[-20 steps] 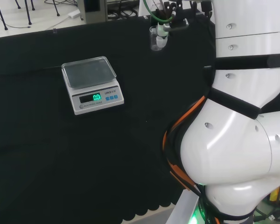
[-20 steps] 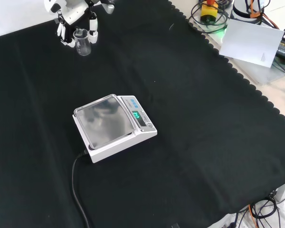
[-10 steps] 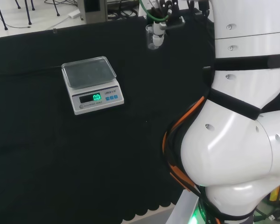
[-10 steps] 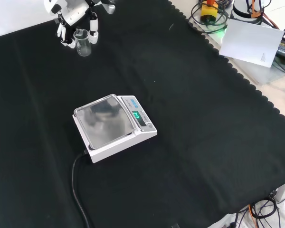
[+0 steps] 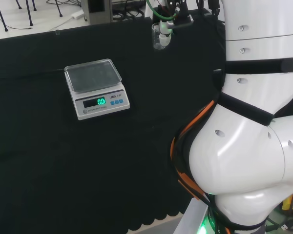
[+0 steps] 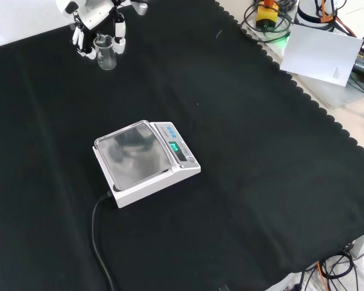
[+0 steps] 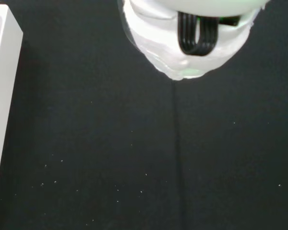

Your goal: Pick up the beaker.

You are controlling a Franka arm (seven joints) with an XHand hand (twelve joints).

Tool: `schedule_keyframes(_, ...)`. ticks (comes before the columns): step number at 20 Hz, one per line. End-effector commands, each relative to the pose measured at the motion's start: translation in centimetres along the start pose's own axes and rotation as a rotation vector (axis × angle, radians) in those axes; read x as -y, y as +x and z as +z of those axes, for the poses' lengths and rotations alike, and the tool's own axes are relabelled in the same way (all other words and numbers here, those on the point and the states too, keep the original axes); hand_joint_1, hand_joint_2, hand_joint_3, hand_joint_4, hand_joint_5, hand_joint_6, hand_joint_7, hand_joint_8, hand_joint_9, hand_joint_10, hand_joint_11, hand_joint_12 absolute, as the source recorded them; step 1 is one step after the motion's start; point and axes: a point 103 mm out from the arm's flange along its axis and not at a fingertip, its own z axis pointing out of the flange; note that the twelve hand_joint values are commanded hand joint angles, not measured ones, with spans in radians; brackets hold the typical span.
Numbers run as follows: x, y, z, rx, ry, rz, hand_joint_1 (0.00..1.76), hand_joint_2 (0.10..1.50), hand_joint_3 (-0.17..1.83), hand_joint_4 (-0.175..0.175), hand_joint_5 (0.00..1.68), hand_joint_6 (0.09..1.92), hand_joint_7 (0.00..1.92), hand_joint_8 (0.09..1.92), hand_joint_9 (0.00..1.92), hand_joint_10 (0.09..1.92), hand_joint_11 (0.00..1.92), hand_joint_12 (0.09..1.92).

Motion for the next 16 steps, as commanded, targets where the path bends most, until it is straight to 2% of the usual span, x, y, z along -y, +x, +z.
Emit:
schedule_keyframes(1,0.0,-0.2,0.0,-0.012,-0.014,-0.009,1.51,1.1,-0.17,-0.175,1.02,0.94,0.91,1.01,1.11,1.12,1.31,0.52)
schedule_keyframes(8,-0.2,0.5,-0.8,0.013,0.0,-0.027,1.51,1.1,-0.17,-0.175,1.02,0.94,0.91,1.0,1.11,1.13,1.33,0.47)
schedule_keyframes(11,0.6,0.4,-2.3,0.026,0.005,-0.018,1.51,1.1,-0.17,-0.175,1.02,0.94,0.91,1.0,1.1,1.14,1.34,0.45)
schedule_keyframes(16,1.8,0.0,-3.9,0.037,-0.02,-0.001,1.51,1.1,-0.17,-0.175,1.02,0.93,0.92,1.0,1.12,1.13,1.34,0.42)
